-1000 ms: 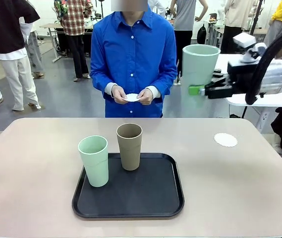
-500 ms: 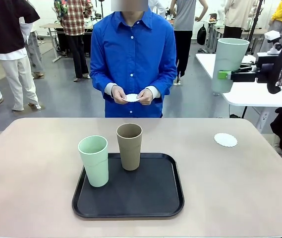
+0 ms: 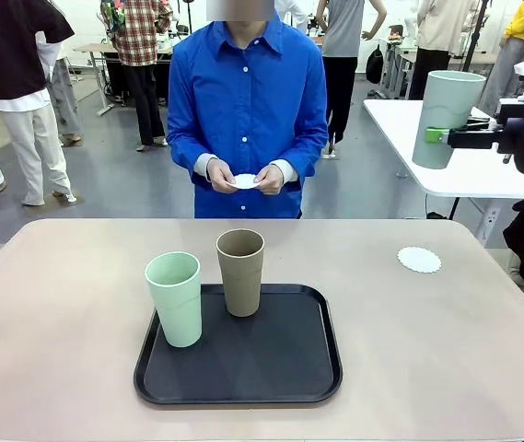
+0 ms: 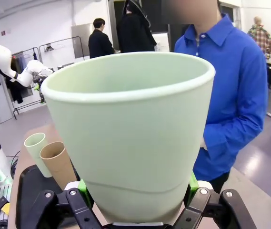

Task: Place coasters on the table and set cups on them.
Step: Pick up one Reusable plastic cup and place it on a coaster set by the human.

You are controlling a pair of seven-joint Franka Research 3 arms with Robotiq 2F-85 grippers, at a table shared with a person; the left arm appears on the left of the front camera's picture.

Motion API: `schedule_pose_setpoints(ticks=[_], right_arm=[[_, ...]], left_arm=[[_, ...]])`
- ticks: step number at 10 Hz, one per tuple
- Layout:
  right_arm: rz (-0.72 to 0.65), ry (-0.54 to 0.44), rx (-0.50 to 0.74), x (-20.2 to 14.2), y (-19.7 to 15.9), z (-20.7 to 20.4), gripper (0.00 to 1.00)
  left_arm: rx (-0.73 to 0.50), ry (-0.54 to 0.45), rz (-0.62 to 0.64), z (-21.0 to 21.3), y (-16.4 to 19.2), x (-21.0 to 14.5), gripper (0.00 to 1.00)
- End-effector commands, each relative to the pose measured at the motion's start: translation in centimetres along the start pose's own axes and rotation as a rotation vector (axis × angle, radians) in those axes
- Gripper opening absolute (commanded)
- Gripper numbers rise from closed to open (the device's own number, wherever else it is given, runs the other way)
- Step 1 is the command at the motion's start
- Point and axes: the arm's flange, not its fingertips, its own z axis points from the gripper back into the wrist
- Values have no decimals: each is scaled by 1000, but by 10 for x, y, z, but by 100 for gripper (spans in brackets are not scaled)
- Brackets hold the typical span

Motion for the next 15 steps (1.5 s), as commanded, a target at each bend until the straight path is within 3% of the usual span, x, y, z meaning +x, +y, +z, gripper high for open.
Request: schedule_pose_setpoints(ticks=[1,10,11,15], right_arm=[[-16,-33,-39,6,-5,7,83],[-1,0,-20,-1,-3,10,83],[10,16,124,-9,-24,17,83],[23,51,236,-66,-82,18,83]], left_arm=[[-7,-5,-6,0,-2,0,100],[-7,-5,-6,0,-2,0,100],[-7,-5,-6,0,-2,0,100],[-7,-5,-6,0,-2,0,100]])
